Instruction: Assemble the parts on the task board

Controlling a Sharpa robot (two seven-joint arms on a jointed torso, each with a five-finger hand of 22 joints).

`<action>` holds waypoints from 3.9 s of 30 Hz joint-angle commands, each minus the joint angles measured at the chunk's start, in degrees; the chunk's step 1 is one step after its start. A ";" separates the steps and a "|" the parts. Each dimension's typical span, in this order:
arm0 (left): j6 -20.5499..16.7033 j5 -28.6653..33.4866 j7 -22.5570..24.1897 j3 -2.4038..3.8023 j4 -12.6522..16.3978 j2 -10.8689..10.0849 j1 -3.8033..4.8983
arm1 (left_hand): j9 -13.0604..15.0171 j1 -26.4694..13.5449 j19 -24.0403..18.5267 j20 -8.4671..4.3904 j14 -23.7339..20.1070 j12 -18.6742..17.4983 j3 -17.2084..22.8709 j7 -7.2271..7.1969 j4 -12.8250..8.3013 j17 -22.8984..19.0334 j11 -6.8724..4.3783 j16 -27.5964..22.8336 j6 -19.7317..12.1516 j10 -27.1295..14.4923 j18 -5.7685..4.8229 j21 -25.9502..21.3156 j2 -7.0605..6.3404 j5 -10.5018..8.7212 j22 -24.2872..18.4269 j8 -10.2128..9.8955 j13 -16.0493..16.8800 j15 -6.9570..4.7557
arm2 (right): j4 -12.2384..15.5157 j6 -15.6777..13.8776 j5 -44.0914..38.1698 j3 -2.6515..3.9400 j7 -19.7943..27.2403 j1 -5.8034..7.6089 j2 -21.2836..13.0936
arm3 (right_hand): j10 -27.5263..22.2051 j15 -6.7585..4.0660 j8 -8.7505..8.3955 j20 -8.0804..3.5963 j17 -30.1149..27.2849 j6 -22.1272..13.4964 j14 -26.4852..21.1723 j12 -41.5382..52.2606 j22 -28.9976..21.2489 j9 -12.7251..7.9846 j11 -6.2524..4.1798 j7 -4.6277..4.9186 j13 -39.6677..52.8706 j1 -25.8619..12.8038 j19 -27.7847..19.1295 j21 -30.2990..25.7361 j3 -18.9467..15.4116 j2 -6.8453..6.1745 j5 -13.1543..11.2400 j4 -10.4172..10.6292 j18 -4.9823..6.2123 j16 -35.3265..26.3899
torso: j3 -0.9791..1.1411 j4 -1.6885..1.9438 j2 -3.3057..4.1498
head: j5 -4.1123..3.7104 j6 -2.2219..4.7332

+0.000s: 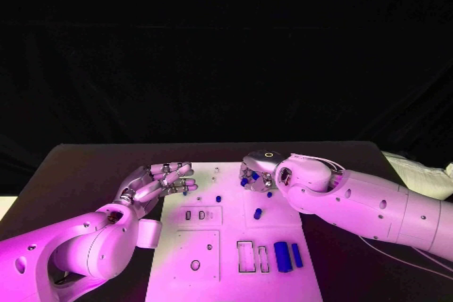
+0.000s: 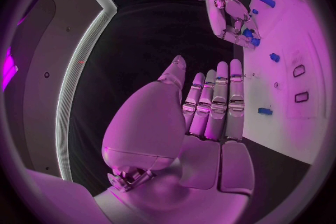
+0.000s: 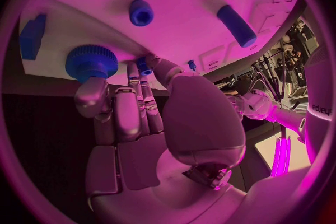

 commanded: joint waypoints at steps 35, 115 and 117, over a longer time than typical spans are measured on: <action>1.32 -0.04 -0.52 0.06 -0.08 0.05 0.08 | -0.07 0.59 -0.42 0.22 -0.59 -0.49 0.21 0.75 -1.20 0.42 0.44 -0.78 -0.28 -0.62 -0.03 0.14 0.57 -0.33 -0.02 -0.67 -0.08 0.25 | -4.81 -14.79 -0.42 0.14 -3.77 1.12 6.63 | 2.81 -0.31 0.63 -0.45 1.06 3.04 2.31 -0.18 2.39 1.04 -0.64 -0.60 0.06 1.36 0.15 2.24 2.67 2.46 -3.72 2.05 -0.83 1.56 | -0.26 0.64 0.84 | -0.05 0.56; 2.10 0.18 -1.07 0.04 -0.27 -0.78 0.25 | -0.05 0.87 -0.52 0.25 -0.67 -0.47 0.30 0.75 -1.61 0.56 0.45 -0.92 -0.33 -0.69 -0.01 0.11 0.58 -0.33 -0.03 -0.71 -0.07 0.27 | 3.74 -6.94 14.47 1.91 -9.23 1.21 -7.48 | 14.24 0.09 -0.19 -0.01 20.63 -8.93 4.94 75.42 23.06 -0.25 -0.57 0.91 74.74 6.01 10.81 13.68 -21.45 -1.87 4.30 14.35 -4.54 12.88 | -0.21 -0.96 0.90 | 0.76 -0.02; 2.12 0.18 -1.09 0.04 -0.32 -0.77 0.25 | -0.05 0.87 -0.52 0.25 -0.67 -0.47 0.30 0.75 -1.61 0.56 0.45 -0.92 -0.33 -0.69 -0.01 0.11 0.58 -0.33 -0.03 -0.71 -0.07 0.27 | 3.47 -6.30 14.18 1.92 -9.48 1.09 -7.24 | 14.75 0.14 -0.13 0.08 20.88 -8.83 4.99 76.83 23.92 -0.22 -0.53 0.97 76.29 6.30 11.27 14.10 -21.68 -1.94 4.40 14.65 -4.71 12.99 | -0.23 -1.00 0.92 | 0.79 -0.07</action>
